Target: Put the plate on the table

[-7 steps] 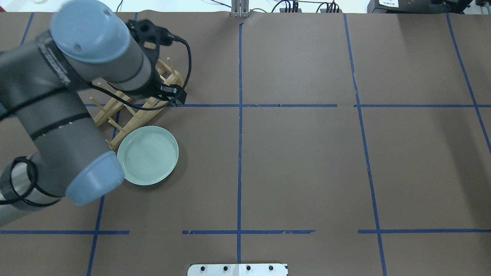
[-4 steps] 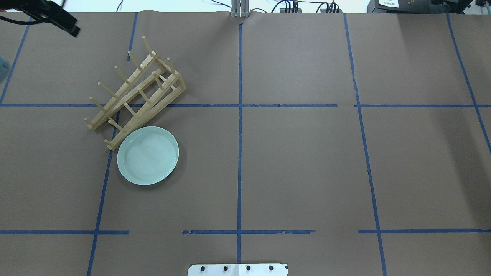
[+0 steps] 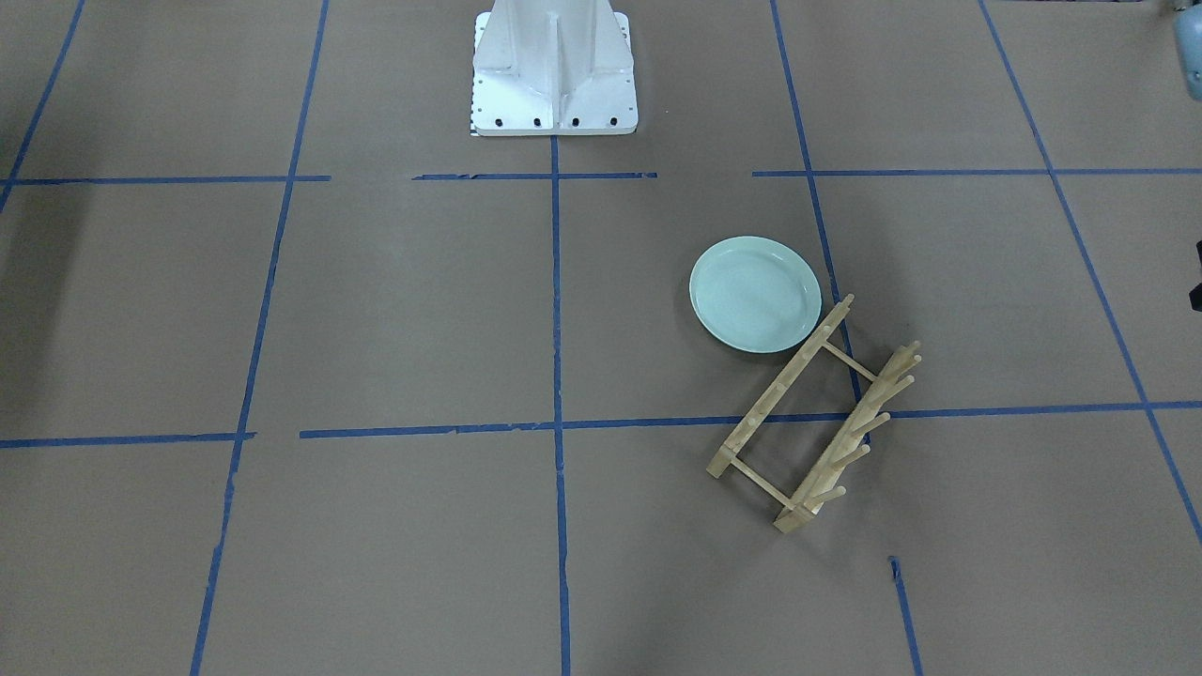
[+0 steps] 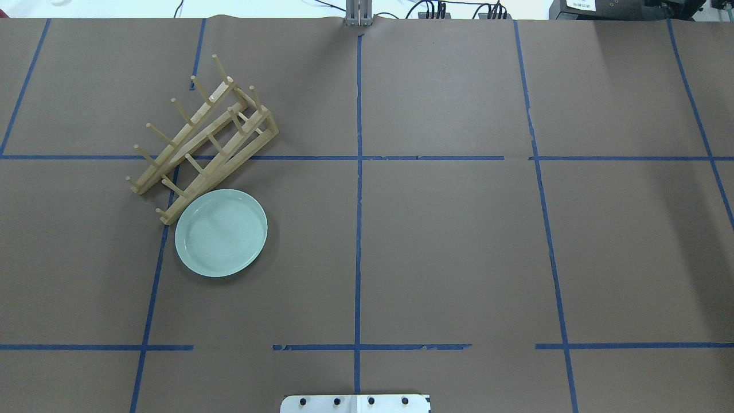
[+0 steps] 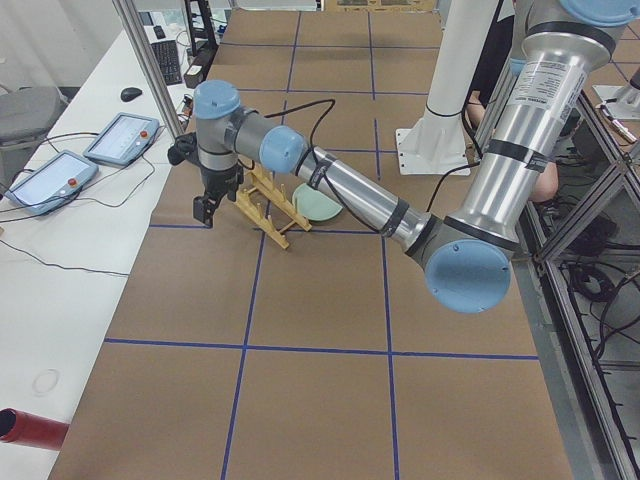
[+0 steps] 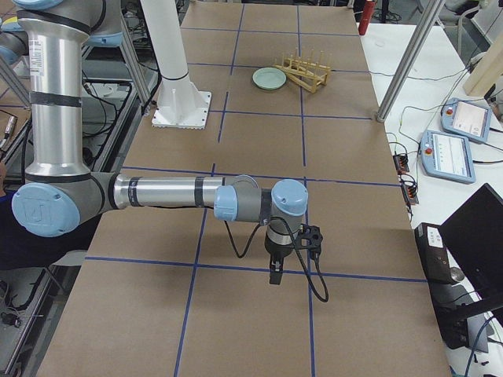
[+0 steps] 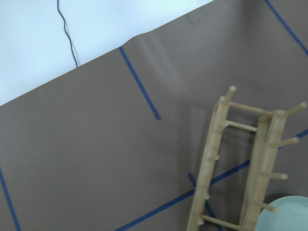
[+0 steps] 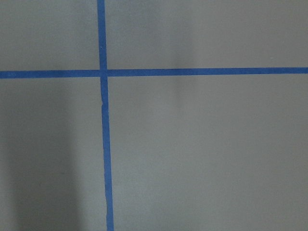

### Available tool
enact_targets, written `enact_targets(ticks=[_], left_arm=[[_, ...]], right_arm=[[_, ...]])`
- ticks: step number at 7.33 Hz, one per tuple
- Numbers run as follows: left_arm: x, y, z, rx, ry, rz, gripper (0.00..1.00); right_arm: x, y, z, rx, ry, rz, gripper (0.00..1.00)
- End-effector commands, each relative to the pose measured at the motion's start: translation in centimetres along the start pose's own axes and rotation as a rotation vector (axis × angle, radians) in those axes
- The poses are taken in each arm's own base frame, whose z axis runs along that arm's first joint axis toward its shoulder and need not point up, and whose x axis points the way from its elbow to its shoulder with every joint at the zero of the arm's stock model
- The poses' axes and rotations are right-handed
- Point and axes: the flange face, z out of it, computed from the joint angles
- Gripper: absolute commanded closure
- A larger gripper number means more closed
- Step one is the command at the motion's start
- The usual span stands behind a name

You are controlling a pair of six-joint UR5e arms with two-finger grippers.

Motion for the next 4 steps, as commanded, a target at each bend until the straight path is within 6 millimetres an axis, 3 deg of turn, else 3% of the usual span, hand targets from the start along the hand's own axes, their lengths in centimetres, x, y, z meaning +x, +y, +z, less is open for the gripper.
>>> enact_targets(ticks=[1, 2, 4], left_arm=[[-9.2, 12.9, 4.7, -0.104, 0.086, -0.103, 0.0], [-11.6, 16.6, 4.3, -0.097, 0.111, -0.158, 0.0], [-12.6, 18.1, 5.2, -0.123, 0.106, -0.19, 0.0]], right_arm=[[0.0, 0.0, 0.0, 0.0, 0.0, 0.001, 0.0], [0.0, 0.0, 0.0, 0.0, 0.0, 0.001, 0.0], [0.0, 0.0, 0.0, 0.0, 0.0, 0.001, 0.0]])
